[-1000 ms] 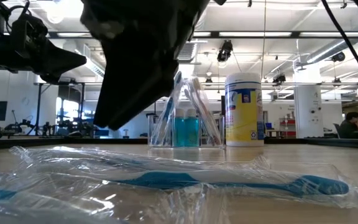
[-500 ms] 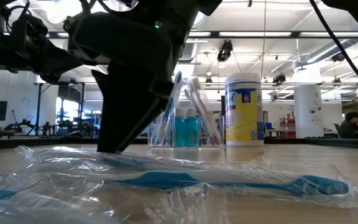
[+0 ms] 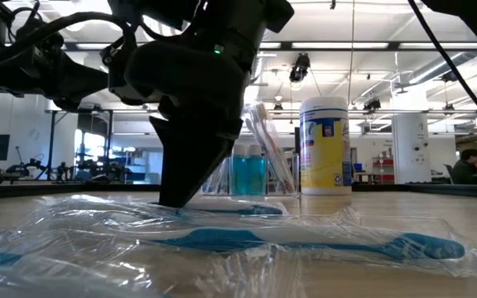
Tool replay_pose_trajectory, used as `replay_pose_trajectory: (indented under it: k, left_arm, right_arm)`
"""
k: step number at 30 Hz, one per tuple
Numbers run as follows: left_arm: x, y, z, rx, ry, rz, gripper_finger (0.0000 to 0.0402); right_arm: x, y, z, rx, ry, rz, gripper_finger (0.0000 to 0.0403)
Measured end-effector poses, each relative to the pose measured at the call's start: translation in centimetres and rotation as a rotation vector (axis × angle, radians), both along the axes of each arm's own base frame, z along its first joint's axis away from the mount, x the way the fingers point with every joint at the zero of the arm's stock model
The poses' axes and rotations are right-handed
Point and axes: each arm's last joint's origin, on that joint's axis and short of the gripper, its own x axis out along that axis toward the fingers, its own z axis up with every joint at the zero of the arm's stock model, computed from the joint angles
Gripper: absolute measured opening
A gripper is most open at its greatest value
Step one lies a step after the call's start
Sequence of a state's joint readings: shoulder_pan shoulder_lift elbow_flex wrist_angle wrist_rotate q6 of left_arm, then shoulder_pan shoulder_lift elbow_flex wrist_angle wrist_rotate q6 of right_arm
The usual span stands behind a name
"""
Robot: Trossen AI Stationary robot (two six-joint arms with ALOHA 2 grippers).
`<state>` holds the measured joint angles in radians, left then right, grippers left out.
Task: Pick & Place toothbrushing station
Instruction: Put the blue toothbrush into the transparent organizer
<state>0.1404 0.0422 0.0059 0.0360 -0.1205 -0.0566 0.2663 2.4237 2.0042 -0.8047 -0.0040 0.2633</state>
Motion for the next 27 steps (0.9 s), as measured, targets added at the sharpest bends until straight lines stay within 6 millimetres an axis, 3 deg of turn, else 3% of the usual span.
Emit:
replay_pose_trajectory:
  k: [5,13,19,27]
  left_arm:
    - [0.0,0.0,0.0,0.0,0.0,0.0,0.0049]
    - [0.0,0.0,0.0,0.0,0.0,0.0,0.0049]
    - [0.0,0.0,0.0,0.0,0.0,0.0,0.0049]
    - [0.0,0.0,0.0,0.0,0.0,0.0,0.0049]
  right_arm:
    - [0.0,-0.1,1.8,-0.011,-0.016,0.027,0.0017]
    - [-2.0,0.1,9.9,-0.015,-0.153,0.038,0.0015]
    - [-5.8,1.2,17.8,-0.032,-0.345,0.089,0.0015]
    - [-11.1,1.6,24.1,-0.079,-0.598,0.149,0.0014]
